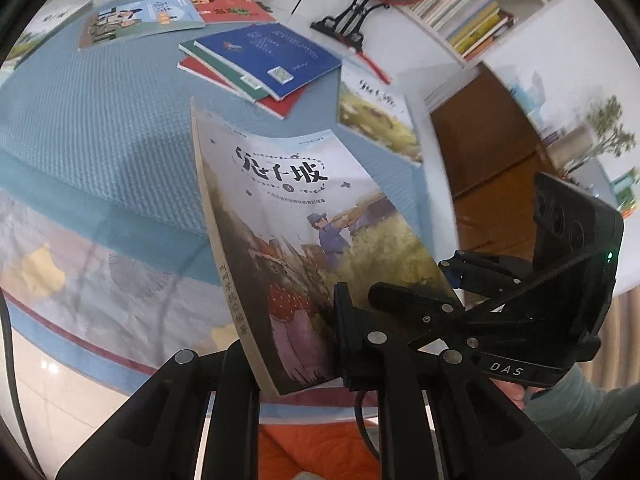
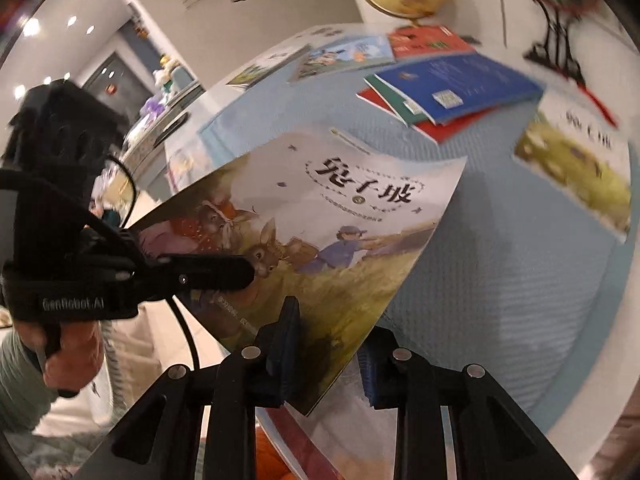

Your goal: Organize books

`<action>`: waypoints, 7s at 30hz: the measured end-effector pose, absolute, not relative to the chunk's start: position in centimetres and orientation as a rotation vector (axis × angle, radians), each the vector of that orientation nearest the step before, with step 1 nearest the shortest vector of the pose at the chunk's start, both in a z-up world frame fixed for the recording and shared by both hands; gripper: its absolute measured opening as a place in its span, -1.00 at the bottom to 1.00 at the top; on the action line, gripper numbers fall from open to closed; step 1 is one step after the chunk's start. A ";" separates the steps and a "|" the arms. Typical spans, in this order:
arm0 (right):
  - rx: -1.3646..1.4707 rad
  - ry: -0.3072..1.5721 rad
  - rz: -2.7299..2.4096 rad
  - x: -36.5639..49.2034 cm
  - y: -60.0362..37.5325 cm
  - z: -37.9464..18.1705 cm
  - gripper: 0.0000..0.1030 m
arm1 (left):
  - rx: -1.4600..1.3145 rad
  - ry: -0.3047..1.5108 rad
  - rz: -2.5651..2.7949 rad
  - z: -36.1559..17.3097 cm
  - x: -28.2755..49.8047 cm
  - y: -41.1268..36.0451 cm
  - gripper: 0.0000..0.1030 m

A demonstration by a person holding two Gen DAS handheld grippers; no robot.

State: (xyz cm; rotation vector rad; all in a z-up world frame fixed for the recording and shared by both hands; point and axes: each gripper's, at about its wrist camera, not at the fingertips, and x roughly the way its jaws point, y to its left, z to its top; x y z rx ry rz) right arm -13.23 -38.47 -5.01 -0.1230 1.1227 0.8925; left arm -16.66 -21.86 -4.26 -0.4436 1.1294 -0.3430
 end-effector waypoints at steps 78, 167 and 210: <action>0.020 1.164 0.395 7.7 -3.8 -7.4 0.00 | -0.303 1.008 -0.083 -3.6 6.6 21.8 -0.22; 0.230 1.241 0.134 -6.0 -46.2 -12.5 -0.08 | -0.318 1.298 -0.717 -14.0 -1.9 -26.0 -0.71; 0.034 0.997 0.239 -8.4 -42.6 -5.4 -0.49 | -0.122 1.163 -0.743 -6.8 -1.8 -29.0 -0.74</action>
